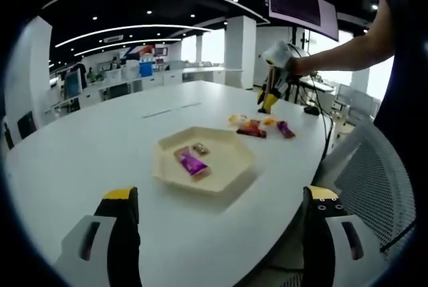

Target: Place the target food into the container with the food tongs after gripping and lifting it, then release it inside without dropping or visibly crushing the food.

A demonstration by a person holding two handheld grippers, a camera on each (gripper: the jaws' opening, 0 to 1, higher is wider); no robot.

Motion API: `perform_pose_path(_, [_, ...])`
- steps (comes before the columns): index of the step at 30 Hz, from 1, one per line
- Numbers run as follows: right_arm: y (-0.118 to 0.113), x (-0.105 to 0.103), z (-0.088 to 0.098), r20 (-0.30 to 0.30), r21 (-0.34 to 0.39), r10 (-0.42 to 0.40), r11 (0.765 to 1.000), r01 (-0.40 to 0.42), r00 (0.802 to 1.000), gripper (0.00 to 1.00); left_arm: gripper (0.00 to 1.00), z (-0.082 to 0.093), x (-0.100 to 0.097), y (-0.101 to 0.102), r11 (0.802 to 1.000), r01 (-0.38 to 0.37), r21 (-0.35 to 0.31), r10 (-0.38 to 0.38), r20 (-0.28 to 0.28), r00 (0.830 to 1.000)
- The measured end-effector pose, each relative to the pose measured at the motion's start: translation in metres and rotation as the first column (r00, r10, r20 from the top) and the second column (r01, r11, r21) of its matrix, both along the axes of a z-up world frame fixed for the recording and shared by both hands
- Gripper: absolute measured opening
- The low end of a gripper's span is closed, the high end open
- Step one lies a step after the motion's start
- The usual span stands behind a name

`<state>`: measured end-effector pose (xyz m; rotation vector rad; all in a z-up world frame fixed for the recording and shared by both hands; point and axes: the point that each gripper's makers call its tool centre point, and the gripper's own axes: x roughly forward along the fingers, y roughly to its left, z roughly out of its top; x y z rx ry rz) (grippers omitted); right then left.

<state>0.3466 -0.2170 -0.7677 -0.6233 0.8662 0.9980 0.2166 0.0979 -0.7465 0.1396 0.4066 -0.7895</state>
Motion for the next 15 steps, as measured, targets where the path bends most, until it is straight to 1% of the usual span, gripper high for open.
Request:
perform_pose_path(6, [0.001, 0.004, 0.010, 0.000, 0.008, -0.022, 1.000, 0.022, 1.000, 0.21, 1.00, 0.003, 0.002, 0.001, 1.000, -0.009, -0.023, 0.009, 0.001, 1.000])
perform_pose_path(7, [0.001, 0.005, 0.012, 0.006, 0.002, -0.020, 1.000, 0.020, 1.000, 0.21, 1.00, 0.004, 0.002, 0.001, 1.000, -0.008, -0.024, 0.008, 0.011, 1.000])
perform_pose_path(15, [0.002, 0.007, 0.017, 0.012, -0.011, -0.024, 1.000, 0.024, 1.000, 0.21, 1.00, 0.007, 0.002, 0.000, 0.999, -0.010, -0.035, 0.011, 0.018, 1.000])
